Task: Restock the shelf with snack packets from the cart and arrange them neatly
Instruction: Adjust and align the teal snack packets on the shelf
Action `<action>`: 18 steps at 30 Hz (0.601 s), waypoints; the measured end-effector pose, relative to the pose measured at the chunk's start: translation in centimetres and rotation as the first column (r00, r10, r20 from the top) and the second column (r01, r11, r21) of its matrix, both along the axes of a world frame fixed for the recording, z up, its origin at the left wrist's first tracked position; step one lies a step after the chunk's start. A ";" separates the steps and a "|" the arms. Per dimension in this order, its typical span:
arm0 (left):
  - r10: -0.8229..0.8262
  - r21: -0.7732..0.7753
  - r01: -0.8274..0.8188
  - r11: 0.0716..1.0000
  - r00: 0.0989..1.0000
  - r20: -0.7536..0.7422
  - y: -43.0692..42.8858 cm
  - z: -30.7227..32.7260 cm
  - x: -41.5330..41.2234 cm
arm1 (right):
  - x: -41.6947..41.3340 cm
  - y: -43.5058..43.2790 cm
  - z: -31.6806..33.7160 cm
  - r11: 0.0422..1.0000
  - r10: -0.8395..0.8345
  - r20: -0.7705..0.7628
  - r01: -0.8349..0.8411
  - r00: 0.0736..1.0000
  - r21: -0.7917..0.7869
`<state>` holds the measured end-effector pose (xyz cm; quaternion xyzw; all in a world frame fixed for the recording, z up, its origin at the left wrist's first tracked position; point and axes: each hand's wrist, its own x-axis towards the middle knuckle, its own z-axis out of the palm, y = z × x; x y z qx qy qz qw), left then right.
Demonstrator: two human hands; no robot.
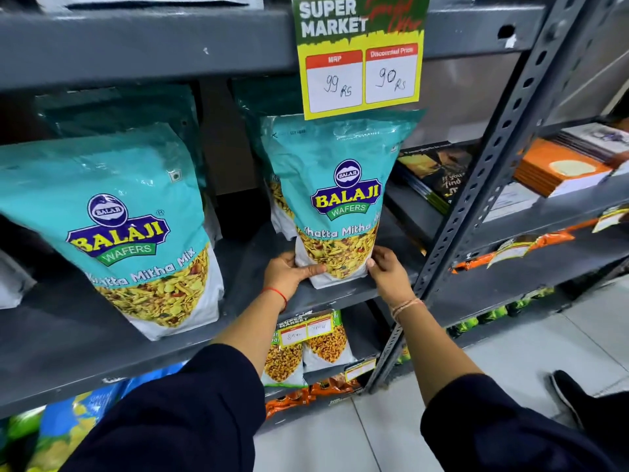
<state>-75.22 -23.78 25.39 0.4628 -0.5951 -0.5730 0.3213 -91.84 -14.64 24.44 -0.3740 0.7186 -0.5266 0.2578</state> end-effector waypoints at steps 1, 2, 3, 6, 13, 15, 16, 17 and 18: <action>-0.004 0.004 0.004 1.000 1.000 -0.005 -0.1 -0.1 0.0 | 0.0 0.0 0.0 1.000 0.001 0.008 -0.001 1.000 -0.001; -0.007 0.009 0.007 1.000 1.000 -0.012 -0.1 -0.1 0.0 | 0.1 0.1 0.0 1.000 0.003 0.009 -0.003 1.000 0.003; -0.012 0.009 0.013 1.000 0.999 -0.030 -0.1 -0.1 0.0 | 0.1 0.1 0.0 1.000 0.007 0.012 -0.007 1.000 0.002; -0.017 0.011 0.018 1.000 0.999 -0.048 0.2 -0.2 -0.1 | 0.3 0.3 0.0 1.000 0.000 0.012 0.000 1.000 0.012; 0.019 -0.179 0.011 0.984 0.986 0.166 3.0 -0.3 1.7 | 1.9 1.4 -0.7 0.992 -0.098 0.059 0.102 0.993 -0.068; 0.069 -0.339 0.017 0.941 0.968 0.241 6.1 -0.8 4.3 | 3.7 2.4 -1.6 0.984 -0.170 0.001 0.169 0.986 -0.057; 0.049 -0.411 0.061 0.909 0.967 0.250 7.8 -1.2 6.0 | 4.9 3.0 -2.2 0.978 -0.206 -0.043 0.205 0.978 -0.031; 0.004 -0.500 0.134 0.856 0.964 0.264 9.1 -2.5 8.1 | 6.5 3.7 -3.2 0.975 -0.219 -0.077 0.216 0.973 -0.046; -0.016 -0.592 0.219 0.776 0.945 0.328 10.3 -3.4 10.2 | 8.2 4.3 -3.8 0.972 -0.235 -0.101 0.233 0.967 -0.030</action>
